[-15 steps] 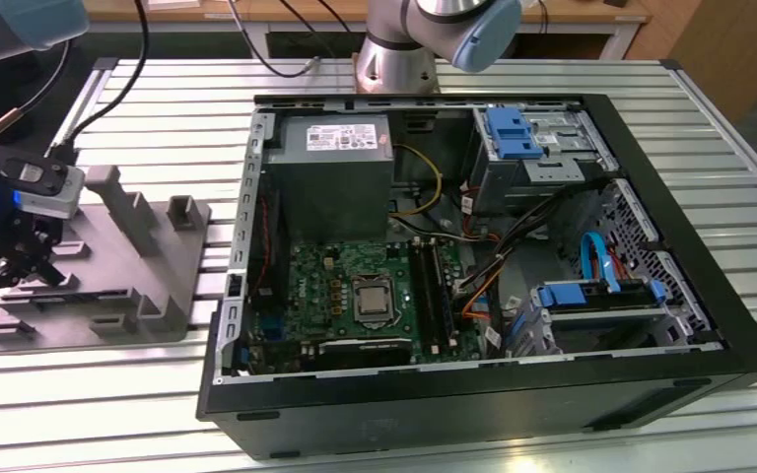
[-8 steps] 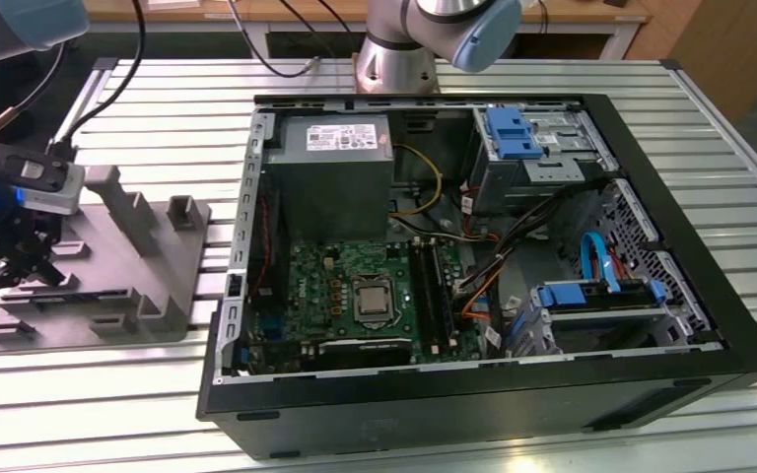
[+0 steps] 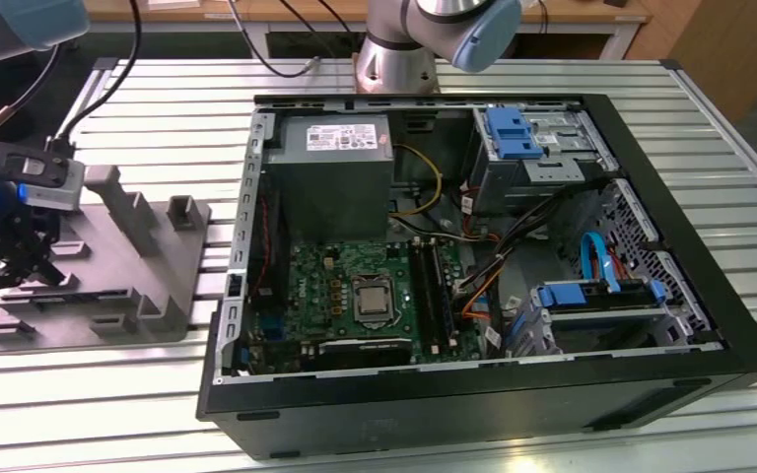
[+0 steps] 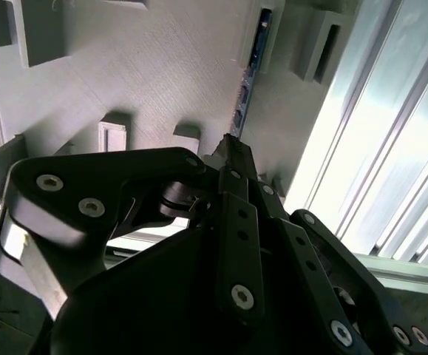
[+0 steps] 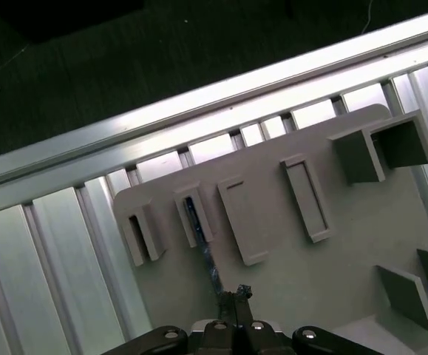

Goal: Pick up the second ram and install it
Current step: 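Pick up the second ram and move it above second insertion slot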

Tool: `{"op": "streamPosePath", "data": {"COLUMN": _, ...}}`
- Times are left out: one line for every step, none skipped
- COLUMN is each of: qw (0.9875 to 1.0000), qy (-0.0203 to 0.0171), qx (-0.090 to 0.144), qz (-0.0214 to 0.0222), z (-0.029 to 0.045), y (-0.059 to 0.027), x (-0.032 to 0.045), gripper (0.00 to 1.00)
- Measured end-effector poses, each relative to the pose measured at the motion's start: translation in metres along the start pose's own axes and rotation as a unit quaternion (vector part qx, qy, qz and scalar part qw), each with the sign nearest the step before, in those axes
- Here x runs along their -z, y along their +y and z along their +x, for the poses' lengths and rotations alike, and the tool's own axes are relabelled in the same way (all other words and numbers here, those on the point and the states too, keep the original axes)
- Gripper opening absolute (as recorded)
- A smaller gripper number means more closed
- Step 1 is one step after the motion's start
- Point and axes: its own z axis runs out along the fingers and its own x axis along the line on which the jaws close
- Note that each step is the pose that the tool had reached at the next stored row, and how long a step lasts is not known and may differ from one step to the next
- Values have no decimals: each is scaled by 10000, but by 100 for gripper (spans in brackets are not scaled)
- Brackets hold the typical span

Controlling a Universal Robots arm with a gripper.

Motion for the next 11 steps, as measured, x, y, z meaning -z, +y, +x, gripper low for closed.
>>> {"op": "streamPosePath", "data": {"qw": 10000, "qy": 0, "qx": 38, "qz": -1, "z": 0, "y": 0, "x": 0, "gripper": 10}}
{"op": "streamPosePath", "data": {"qw": 10000, "qy": 1, "qx": 78, "qz": -2, "z": 0, "y": 0, "x": 0, "gripper": 10}}
{"op": "streamPosePath", "data": {"qw": 9999, "qy": 1, "qx": 115, "qz": -3, "z": 0, "y": 0, "x": 0, "gripper": 10}}
{"op": "streamPosePath", "data": {"qw": 9999, "qy": 1, "qx": 152, "qz": -4, "z": 0, "y": 0, "x": 0, "gripper": 10}}
{"op": "streamPosePath", "data": {"qw": 9998, "qy": 1, "qx": 189, "qz": -4, "z": 0, "y": 0, "x": 0, "gripper": 10}}
{"op": "streamPosePath", "data": {"qw": 9997, "qy": 2, "qx": 226, "qz": -6, "z": 0, "y": 0, "x": 0, "gripper": 10}}
{"op": "streamPosePath", "data": {"qw": 9997, "qy": 2, "qx": 263, "qz": -6, "z": 0, "y": 0, "x": 0, "gripper": 10}}
{"op": "streamPosePath", "data": {"qw": 9995, "qy": 3, "qx": 301, "qz": -8, "z": 0, "y": 0, "x": 0, "gripper": 10}}
{"op": "streamPosePath", "data": {"qw": 9994, "qy": 3, "qx": 339, "qz": -9, "z": 0, "y": 0, "x": 1, "gripper": 10}}
{"op": "streamPosePath", "data": {"qw": 9993, "qy": 3, "qx": 373, "qz": -9, "z": 0, "y": 0, "x": 1, "gripper": 10}}
{"op": "streamPosePath", "data": {"qw": 9992, "qy": 4, "qx": 409, "qz": -10, "z": 0, "y": 0, "x": 0, "gripper": 10}}
